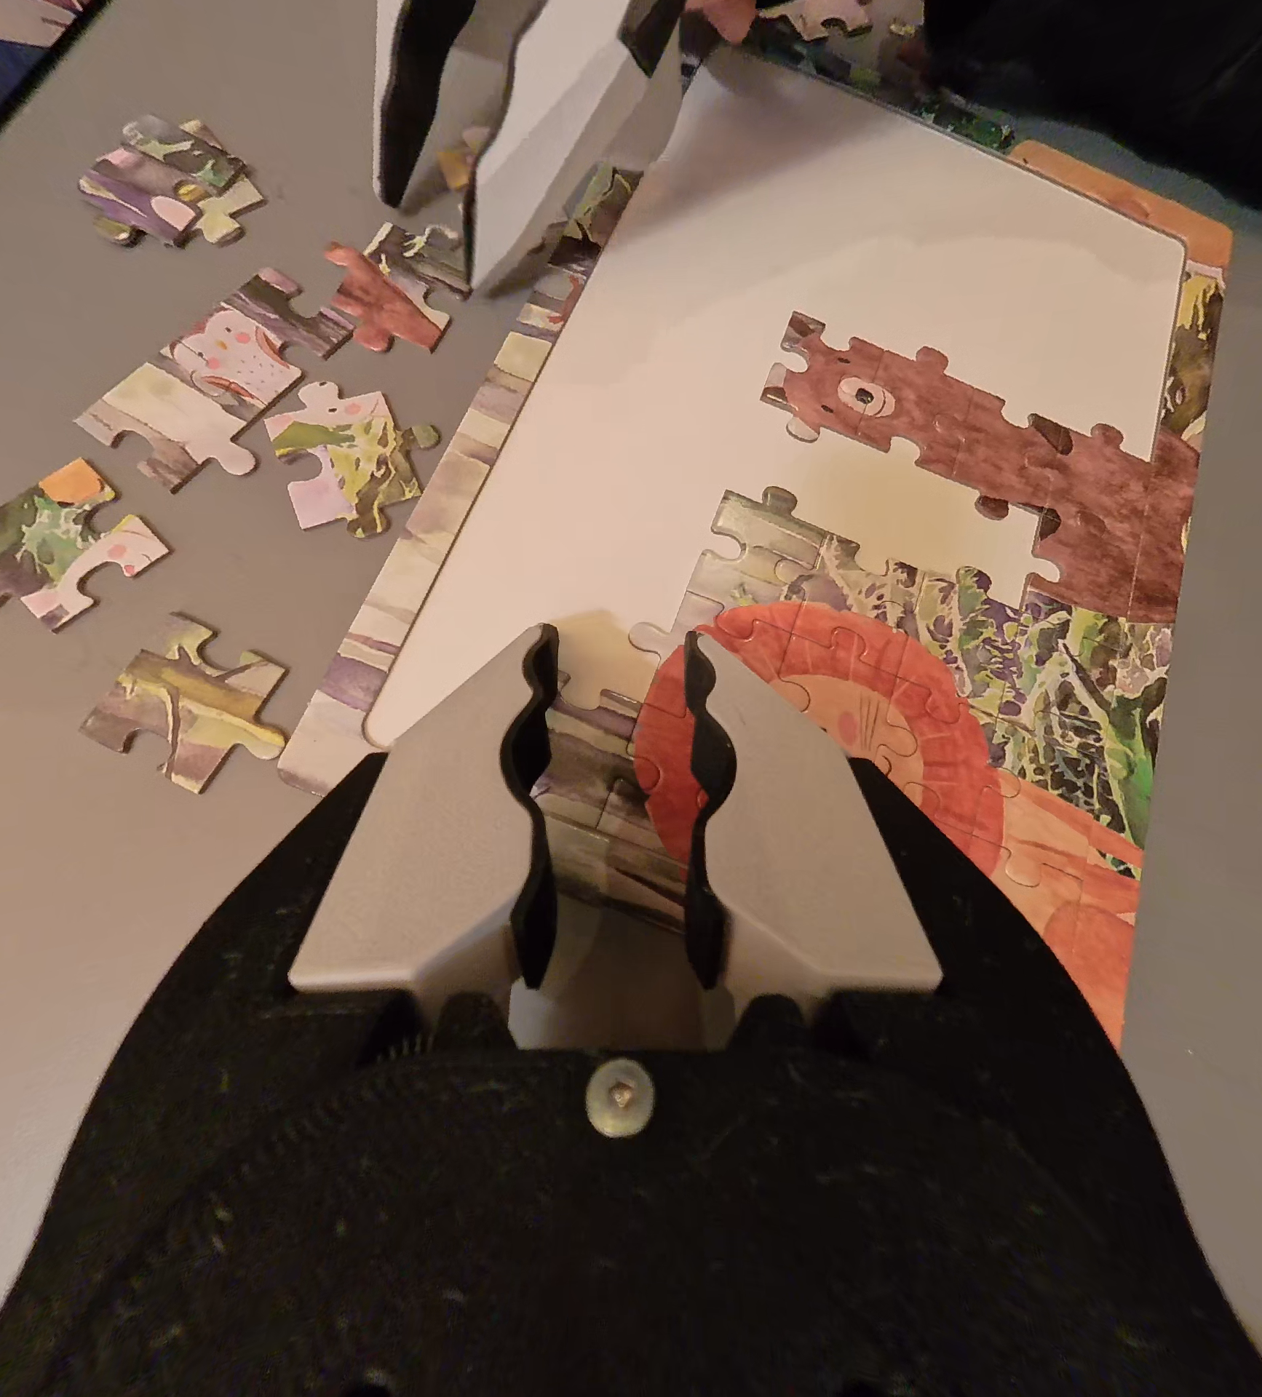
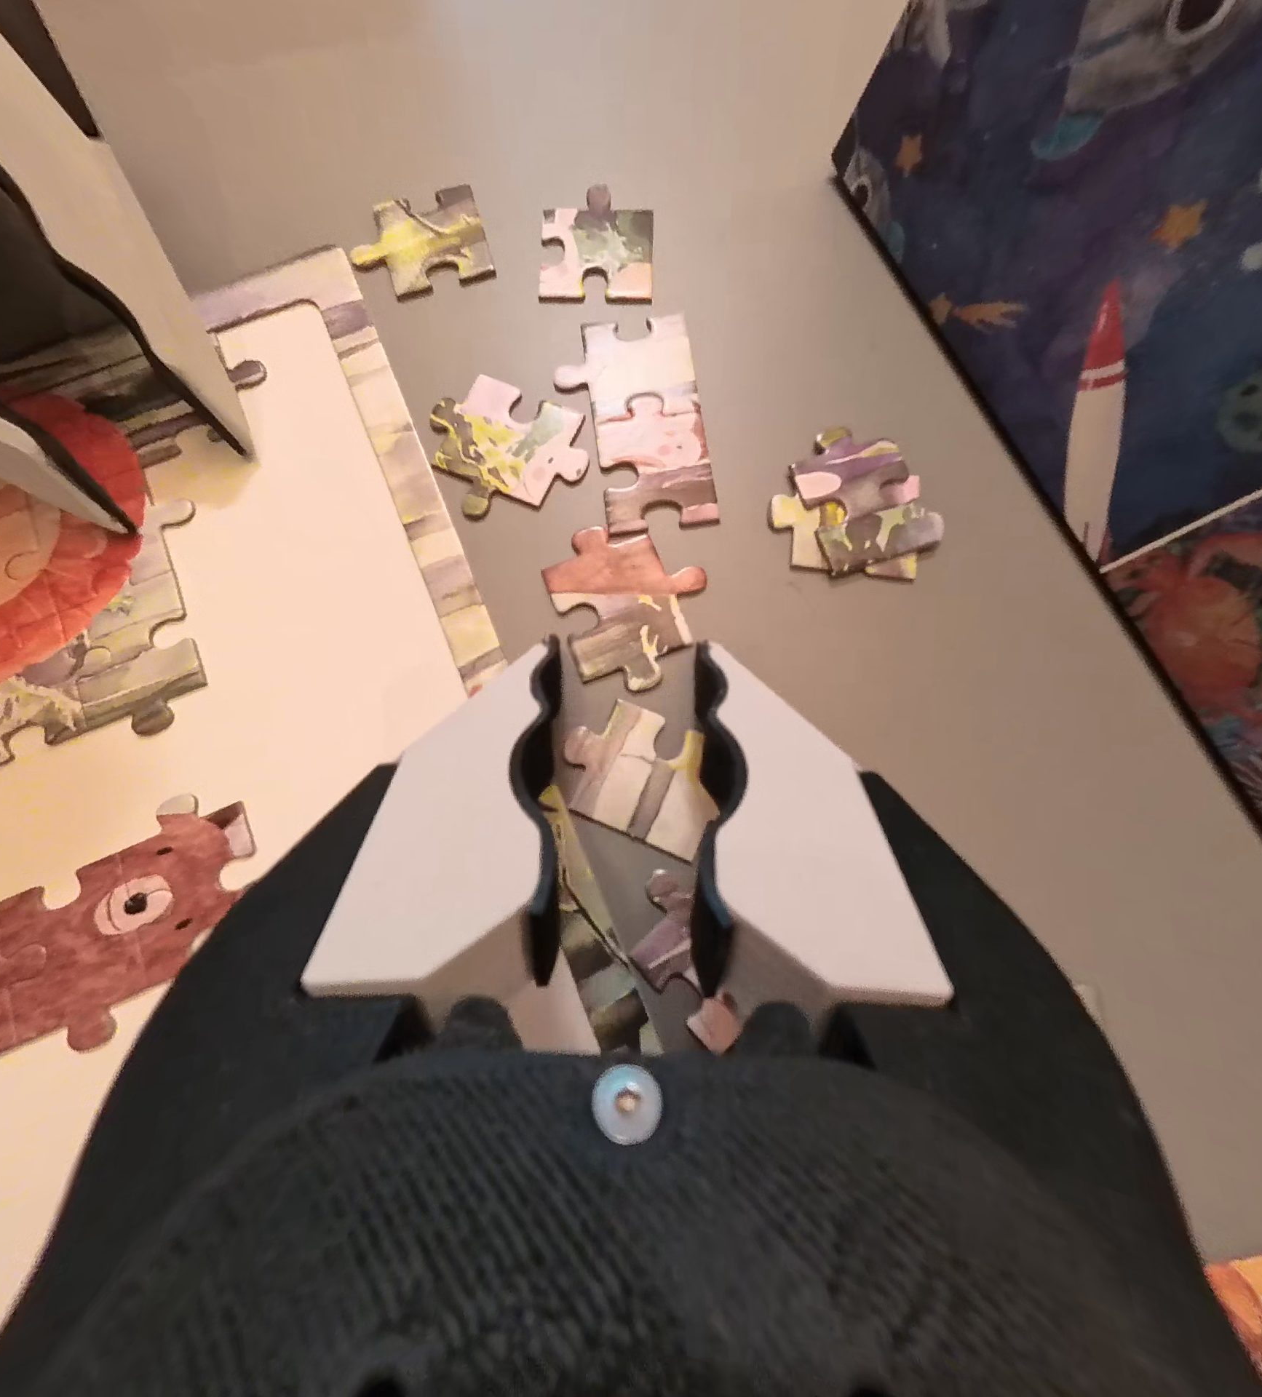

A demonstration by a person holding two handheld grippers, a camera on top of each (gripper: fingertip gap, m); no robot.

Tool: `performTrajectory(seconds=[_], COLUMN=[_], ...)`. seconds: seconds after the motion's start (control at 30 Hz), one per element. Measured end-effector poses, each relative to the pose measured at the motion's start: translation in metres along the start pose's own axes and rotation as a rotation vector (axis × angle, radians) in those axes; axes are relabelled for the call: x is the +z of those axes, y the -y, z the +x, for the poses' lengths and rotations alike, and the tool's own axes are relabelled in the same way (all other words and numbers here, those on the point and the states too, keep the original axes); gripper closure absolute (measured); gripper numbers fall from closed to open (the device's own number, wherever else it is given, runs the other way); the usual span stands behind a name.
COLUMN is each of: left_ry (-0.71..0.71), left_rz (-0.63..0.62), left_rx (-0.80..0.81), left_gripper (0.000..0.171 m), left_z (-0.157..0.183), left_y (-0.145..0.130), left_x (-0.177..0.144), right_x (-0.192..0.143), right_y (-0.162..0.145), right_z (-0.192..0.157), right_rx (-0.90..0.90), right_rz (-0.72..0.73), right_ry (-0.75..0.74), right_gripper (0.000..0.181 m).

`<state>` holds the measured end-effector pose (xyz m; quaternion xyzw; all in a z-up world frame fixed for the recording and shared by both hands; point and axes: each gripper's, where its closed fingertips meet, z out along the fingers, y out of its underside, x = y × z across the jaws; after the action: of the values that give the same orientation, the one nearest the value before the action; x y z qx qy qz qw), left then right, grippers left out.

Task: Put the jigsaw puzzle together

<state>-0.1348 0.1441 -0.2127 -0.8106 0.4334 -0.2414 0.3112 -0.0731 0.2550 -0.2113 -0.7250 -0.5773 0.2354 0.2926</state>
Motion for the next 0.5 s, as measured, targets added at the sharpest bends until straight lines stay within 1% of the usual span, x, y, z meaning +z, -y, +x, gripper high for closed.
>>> performTrajectory(seconds=[0.07,0.13,0.23,0.37,0.5], left_ry=[0.0,0.0,0.001,0.0,0.001], left_rz=[0.0,0.0,0.0,0.0,0.0], left_rx=[-0.001,0.0,0.0,0.0,0.0], left_gripper=[0.139,0.139,0.139,0.139,0.139], left_z=[0.0,0.0,0.0,0.0,0.0], left_y=[0.0,0.0,0.0,0.0,0.0], left_x=[0.0,0.0,0.0,0.0,0.0], right_x=[0.0,-0.002,-0.007,-0.008,-0.002], right_y=[-0.001,-0.003,-0.004,0.004,-0.002], right_z=[0.004,0.015,0.028,0.021,0.02], right_rx=[-0.008,-0.014,-0.014,0.026,0.026], right_rz=[-0.004,-0.018,-0.024,0.033,-0.001], right_ry=[-0.027,-0.097,-0.178,-0.126,-0.113], right_gripper=[0.149,0.155,0.157,0.152,0.144])
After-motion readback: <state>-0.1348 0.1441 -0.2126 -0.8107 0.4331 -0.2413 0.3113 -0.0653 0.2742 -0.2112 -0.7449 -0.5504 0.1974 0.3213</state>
